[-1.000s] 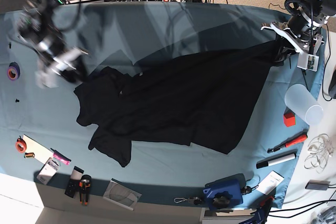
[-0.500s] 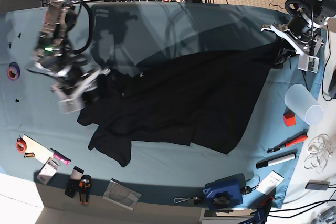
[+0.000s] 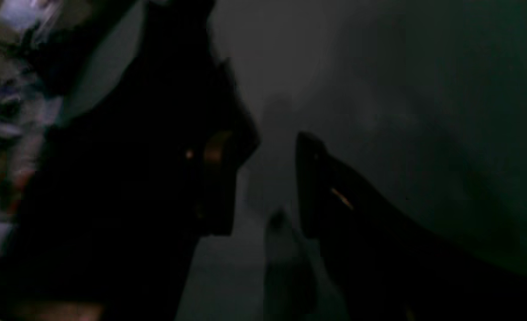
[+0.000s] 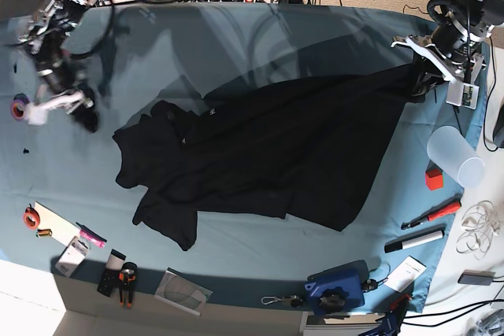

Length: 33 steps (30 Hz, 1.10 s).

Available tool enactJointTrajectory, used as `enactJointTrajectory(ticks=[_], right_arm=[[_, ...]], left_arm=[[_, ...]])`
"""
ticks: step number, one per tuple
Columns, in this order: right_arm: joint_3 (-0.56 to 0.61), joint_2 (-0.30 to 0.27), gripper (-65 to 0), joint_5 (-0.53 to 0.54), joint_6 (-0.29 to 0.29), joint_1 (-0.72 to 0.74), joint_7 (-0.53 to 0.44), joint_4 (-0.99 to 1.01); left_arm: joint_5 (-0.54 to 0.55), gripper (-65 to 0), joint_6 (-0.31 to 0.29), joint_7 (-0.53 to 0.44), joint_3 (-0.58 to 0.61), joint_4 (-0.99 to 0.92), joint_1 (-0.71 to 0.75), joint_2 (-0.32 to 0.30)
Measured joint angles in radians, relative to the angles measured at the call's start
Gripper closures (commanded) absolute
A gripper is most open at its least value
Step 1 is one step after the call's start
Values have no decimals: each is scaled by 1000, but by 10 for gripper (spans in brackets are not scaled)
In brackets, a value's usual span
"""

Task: Layout the t-shirt on the table in an organized manner, then fold the t-shirt properly
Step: 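Release and reposition the right gripper onto the t-shirt's bunched end, then grasp the t-shirt edge with the right gripper while the left holds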

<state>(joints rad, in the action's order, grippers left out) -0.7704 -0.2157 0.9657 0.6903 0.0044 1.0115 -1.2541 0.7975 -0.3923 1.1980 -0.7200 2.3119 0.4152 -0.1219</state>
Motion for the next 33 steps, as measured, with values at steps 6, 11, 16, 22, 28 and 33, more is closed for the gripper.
enactJointTrajectory(ticks=[6,11,16,22,28,33], right_arm=[[-3,-17,-222,130,15,134,49,212],[11,-20,-222,140,15,172,88,252],[105,-20,-222,178,18,173,140,253],[185,-12,-222,106,22,179,144,247],[185,-5,-19,108,22,181,140,244],[184,-2,0,103,15,177,170,203]], left_arm=[[0,0,0,-6,0,0,0,0],[0,0,0,-6,0,0,0,0],[0,0,0,-17,0,0,0,0],[0,0,0,-22,0,0,0,0],[0,0,0,-23,0,0,0,0],[0,0,0,-23,0,0,0,0]])
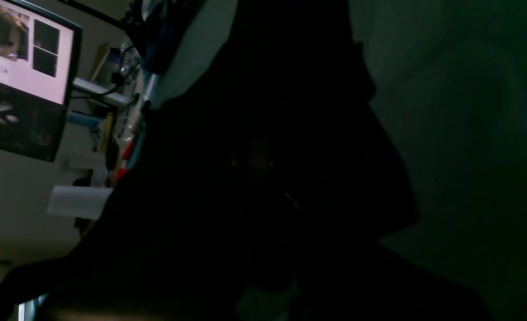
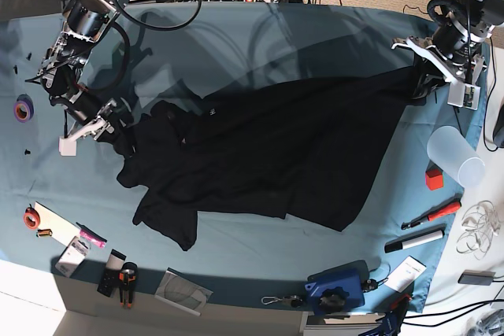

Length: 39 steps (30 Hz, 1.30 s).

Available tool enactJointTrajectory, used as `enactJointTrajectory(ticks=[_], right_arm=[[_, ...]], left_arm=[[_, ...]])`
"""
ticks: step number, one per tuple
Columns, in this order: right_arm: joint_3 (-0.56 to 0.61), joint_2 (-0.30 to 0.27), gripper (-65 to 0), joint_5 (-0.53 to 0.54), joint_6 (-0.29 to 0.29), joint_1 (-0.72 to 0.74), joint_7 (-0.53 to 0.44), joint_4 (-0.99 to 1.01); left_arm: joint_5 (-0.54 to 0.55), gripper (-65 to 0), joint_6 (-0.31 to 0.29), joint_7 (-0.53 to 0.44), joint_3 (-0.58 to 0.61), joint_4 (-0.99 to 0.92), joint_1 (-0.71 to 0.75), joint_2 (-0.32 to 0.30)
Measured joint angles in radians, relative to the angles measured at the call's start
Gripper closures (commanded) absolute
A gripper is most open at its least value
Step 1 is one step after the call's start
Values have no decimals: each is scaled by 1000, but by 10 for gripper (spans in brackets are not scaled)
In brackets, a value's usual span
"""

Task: Layout the t-shirt on the table in an organized manner, then fold the t-shirt properly
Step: 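Grasp the t-shirt edge with the right gripper while the left holds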

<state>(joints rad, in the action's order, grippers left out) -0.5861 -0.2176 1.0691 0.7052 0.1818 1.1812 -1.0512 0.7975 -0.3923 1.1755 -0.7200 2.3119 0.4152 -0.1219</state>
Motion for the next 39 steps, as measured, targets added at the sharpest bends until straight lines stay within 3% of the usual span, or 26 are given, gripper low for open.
enactJointTrajectory(ticks=[5,10,11,14,15,19,23,27,33,39], right_arm=[[-41,38,0,55,-19,-17,113,-147],[-149,6,0,80,-11,-8,222,-349],[-153,-2,-45,70,-10,-10,230,-366],[-149,-23,-268,34,-8,-13,236,-374],[-148,-37,-304,19,-8,-15,236,-374],[-153,-84,-312,-25,-8,-68,229,-377],[-184,-60,-312,-45,-54,-154,214,-376],[-214,-45,-312,-212,-76,-216,129,-375],[-177,-43,-312,-167,-76,-207,93,-376],[-62,-32,-312,-174,-77,-212,74,-376]], left_arm=[[0,0,0,0,0,0,0,0],[0,0,0,0,0,0,0,0],[0,0,0,0,0,0,0,0],[0,0,0,-1,0,0,0,0],[0,0,0,-2,0,0,0,0],[0,0,0,-2,0,0,0,0],[0,0,0,-2,0,0,0,0],[11,0,0,-2,0,0,0,0],[15,0,0,-2,0,0,0,0],[15,0,0,-2,0,0,0,0]])
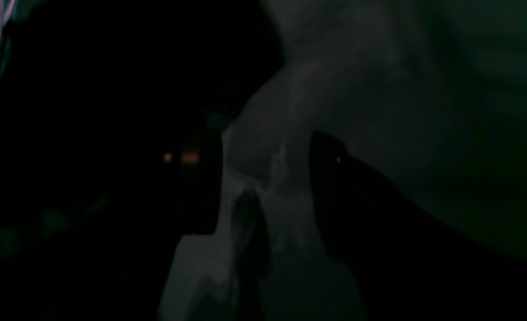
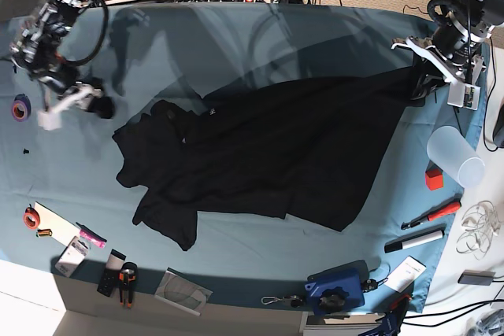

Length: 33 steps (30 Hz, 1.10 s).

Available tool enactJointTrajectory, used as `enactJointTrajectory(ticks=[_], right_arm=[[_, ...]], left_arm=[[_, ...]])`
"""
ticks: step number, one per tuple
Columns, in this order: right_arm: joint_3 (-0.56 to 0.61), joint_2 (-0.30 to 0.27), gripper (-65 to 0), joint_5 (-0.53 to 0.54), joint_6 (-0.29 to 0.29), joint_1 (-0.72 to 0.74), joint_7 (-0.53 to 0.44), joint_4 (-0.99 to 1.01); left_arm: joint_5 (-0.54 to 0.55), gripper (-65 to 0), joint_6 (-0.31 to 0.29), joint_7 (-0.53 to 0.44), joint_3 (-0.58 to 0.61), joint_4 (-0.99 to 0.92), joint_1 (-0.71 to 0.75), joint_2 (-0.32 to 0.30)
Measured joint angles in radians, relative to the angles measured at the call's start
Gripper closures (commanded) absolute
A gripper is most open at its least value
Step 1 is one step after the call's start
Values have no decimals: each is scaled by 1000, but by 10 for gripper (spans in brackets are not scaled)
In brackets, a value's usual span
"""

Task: Layout the t-shirt on the table in an organized manner, then fold the t-shirt properly
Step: 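Grasp the t-shirt edge with the right gripper while the left holds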

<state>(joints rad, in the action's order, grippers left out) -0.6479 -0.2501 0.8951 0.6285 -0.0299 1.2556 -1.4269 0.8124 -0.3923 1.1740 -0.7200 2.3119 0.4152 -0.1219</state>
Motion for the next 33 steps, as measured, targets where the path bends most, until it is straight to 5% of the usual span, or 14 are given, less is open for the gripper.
enactJointTrajectory(ticks=[8,13,19,33], right_arm=[[58,137,-312,-188,-98,11,-274,-8],[58,167,-312,-106,-105,16,-242,-8],[58,170,-312,-8,-2,16,-175,-2],[58,170,-275,-125,-56,126,-197,-2]], left_arm=[[0,0,0,0,0,0,0,0],[0,0,0,0,0,0,0,0],[0,0,0,0,0,0,0,0],[0,0,0,0,0,0,0,0]])
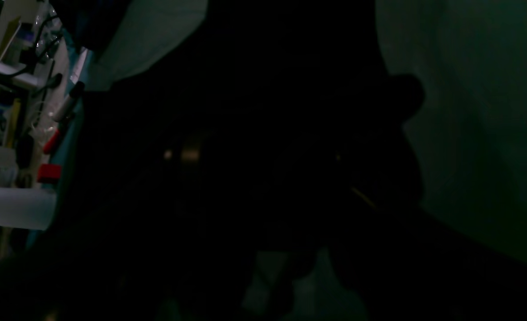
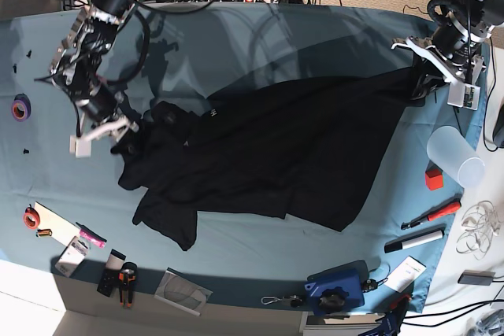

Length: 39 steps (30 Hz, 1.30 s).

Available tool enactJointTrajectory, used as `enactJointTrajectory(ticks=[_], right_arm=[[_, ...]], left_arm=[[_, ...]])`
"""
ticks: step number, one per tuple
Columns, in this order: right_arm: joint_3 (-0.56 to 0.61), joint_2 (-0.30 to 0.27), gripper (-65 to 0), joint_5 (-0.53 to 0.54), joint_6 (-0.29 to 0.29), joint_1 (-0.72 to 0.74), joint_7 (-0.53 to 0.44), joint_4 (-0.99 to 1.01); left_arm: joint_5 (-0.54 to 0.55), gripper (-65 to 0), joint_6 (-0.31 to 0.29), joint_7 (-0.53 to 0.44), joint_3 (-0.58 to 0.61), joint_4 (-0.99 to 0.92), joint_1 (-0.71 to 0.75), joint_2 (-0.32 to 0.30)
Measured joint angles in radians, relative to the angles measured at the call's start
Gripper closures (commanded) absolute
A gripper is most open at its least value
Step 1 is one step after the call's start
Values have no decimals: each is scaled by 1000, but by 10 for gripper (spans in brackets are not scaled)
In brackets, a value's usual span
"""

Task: Layout the t-shirt on the table in an organized manner, then fold the t-shirt properly
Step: 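Grasp the t-shirt edge with the right gripper while the left holds, then lift the t-shirt high with both grippers and shake it out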

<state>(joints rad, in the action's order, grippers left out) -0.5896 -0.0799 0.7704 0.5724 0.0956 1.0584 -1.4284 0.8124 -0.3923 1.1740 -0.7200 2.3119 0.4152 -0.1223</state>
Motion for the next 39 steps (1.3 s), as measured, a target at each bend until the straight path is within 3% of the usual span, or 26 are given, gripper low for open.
enactJointTrajectory(ticks=[4,8,10,13,26,31,34,39], right_arm=[[0,0,-102,-30,0,6,0,0],[0,0,-4,-63,0,4,3,0],[0,0,0,-64,0,5,2,0],[0,0,0,-64,0,5,-1,0],[-4,-3,0,-64,0,4,1,-6],[-71,-4,0,-62,5,5,26,-126],[-98,-33,0,-58,26,-3,54,-188],[-137,-117,0,-32,32,-61,53,-231]], left_arm=[[0,0,0,0,0,0,0,0],[0,0,-6,-2,0,0,0,0],[0,0,-64,-43,0,0,6,0],[0,0,-106,-111,0,0,29,0],[0,0,-106,-137,0,-1,139,0],[0,0,-105,-137,0,-1,139,0],[0,0,-102,-137,0,-1,138,3],[3,0,-98,-137,0,-1,139,60]])
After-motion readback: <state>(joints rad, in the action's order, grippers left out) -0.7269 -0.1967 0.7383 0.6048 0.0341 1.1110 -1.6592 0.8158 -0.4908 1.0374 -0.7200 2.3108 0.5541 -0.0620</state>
